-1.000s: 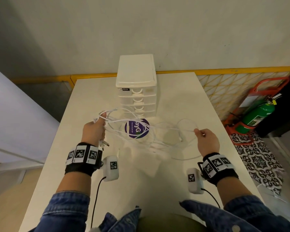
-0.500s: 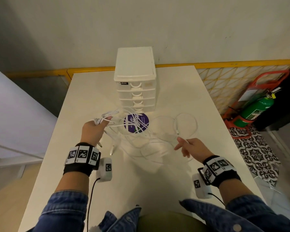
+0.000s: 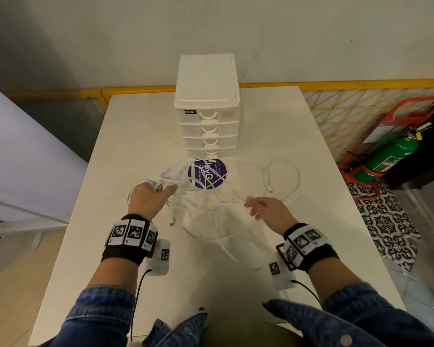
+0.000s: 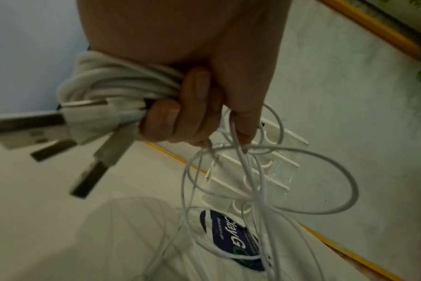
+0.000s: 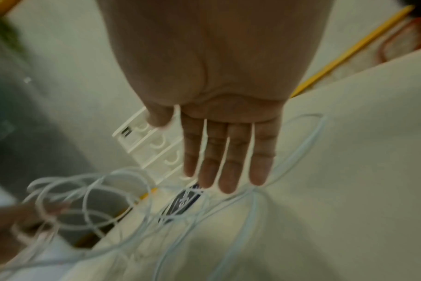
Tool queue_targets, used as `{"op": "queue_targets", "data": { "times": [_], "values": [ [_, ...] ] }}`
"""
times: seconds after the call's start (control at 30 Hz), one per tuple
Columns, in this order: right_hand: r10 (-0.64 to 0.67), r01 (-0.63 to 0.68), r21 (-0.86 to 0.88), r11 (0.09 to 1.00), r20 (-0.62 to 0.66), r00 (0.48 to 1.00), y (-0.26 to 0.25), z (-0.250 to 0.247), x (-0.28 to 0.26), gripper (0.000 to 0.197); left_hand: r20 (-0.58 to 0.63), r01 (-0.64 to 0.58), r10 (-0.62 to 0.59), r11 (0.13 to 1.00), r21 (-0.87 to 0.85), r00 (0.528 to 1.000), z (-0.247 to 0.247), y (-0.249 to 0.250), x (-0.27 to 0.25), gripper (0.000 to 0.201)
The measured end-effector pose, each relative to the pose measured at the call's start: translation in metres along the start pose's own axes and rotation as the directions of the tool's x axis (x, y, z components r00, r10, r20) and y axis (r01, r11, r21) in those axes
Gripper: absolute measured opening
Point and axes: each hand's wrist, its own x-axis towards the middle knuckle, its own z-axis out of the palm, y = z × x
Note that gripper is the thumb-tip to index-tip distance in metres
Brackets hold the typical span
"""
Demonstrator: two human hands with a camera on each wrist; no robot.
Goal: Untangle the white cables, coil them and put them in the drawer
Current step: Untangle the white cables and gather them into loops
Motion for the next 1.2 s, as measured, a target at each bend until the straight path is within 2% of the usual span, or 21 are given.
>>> {"op": "queue_targets", "data": {
  "times": [0.07, 0.17, 0.23, 0.27, 0.33, 0.43, 0.5, 0.57, 0.67, 0.73, 0.8, 0.87, 0.93, 1.0, 1.07, 1.13, 1.2],
  "values": [
    [-0.029, 0.039, -0.276, 0.96, 0.041, 0.999, -0.006, 0.019, 0.008, 0.036, 0.026, 0.007, -0.007, 1.0, -0.026, 1.0, -0.004, -0.002, 0.001, 0.055],
    [-0.02, 0.066, -0.46, 0.885, 0.105, 0.994, -0.021, 0.054, 0.015, 0.045, 0.025, -0.007, 0.009, 0.997, -0.076, 1.0, -0.008, 0.002, 0.0, 0.049],
    [-0.023, 0.067, -0.652, 0.756, 0.075, 0.997, -0.03, 0.072, 0.017, 0.05, -0.003, -0.048, 0.048, 0.992, -0.119, 0.999, -0.005, 0.01, -0.005, 0.045],
    [-0.03, 0.063, -0.723, 0.688, 0.058, 0.998, -0.033, 0.079, 0.018, 0.047, -0.01, -0.08, 0.079, 0.984, -0.157, 0.997, -0.001, 0.015, -0.009, 0.044],
    [-0.056, 0.079, -0.741, 0.667, 0.056, 0.997, -0.034, 0.087, 0.021, 0.032, 0.025, -0.168, 0.179, 0.957, -0.237, 0.983, 0.008, 0.023, -0.019, 0.049],
    [-0.079, 0.149, -0.64, 0.754, 0.137, 0.987, -0.027, 0.089, 0.023, 0.019, 0.178, -0.263, 0.303, 0.94, -0.217, 0.936, 0.03, 0.033, -0.029, 0.049],
    [-0.093, 0.161, -0.531, 0.832, 0.153, 0.984, -0.024, 0.085, 0.021, 0.017, 0.277, -0.26, 0.277, 0.961, -0.098, 0.92, 0.048, 0.034, -0.028, 0.057],
    [-0.112, 0.167, -0.394, 0.904, 0.159, 0.981, -0.022, 0.079, 0.017, 0.02, 0.311, -0.27, 0.251, 0.963, 0.021, 0.917, 0.062, 0.036, -0.026, 0.065],
    [-0.169, 0.187, -0.172, 0.967, 0.113, 0.979, -0.015, 0.069, 0.01, 0.021, 0.4, -0.288, 0.236, 0.955, 0.075, 0.886, 0.077, 0.041, -0.024, 0.05],
    [-0.2, 0.203, -0.043, 0.978, 0.065, 0.978, -0.01, 0.063, 0.003, 0.018, 0.47, -0.263, 0.196, 0.962, 0.08, 0.86, 0.086, 0.04, -0.022, 0.032],
    [-0.215, 0.215, 0.022, 0.976, 0.043, 0.976, -0.008, 0.056, -0.005, 0.013, 0.48, -0.276, 0.17, 0.948, 0.159, 0.861, 0.097, 0.038, -0.02, 0.027],
    [-0.242, 0.24, 0.09, 0.967, 0.011, 0.97, -0.01, 0.046, -0.01, 0.026, 0.436, -0.285, 0.172, 0.936, 0.208, 0.883, 0.102, 0.04, -0.018, 0.027],
    [-0.24, 0.247, 0.158, 0.956, -0.061, 0.969, -0.011, 0.031, -0.015, 0.034, 0.335, -0.251, 0.182, 0.952, 0.174, 0.924, 0.101, 0.041, -0.009, 0.031],
    [-0.199, 0.232, 0.244, 0.942, -0.154, 0.968, -0.009, 0.013, -0.022, 0.024, 0.197, -0.179, 0.146, 0.97, 0.162, 0.969, 0.089, 0.041, 0.003, 0.033],
    [-0.112, 0.176, 0.296, 0.939, -0.222, 0.969, 0.0, -0.009, -0.028, 0.008, 0.091, -0.101, 0.087, 0.98, 0.172, 0.992, 0.074, 0.038, 0.015, 0.037],
    [-0.012, 0.106, 0.278, 0.955, -0.321, 0.947, 0.017, -0.025, -0.031, 0.016, 0.018, -0.021, 0.018, 0.985, 0.172, 1.0, 0.059, 0.031, 0.024, 0.043],
    [0.145, 0.007, 0.309, 0.951, -0.466, 0.873, 0.036, -0.037, -0.03, 0.018, -0.032, 0.054, -0.051, 0.989, 0.138, 0.998, 0.048, 0.023, 0.029, 0.045]
  ]
}}
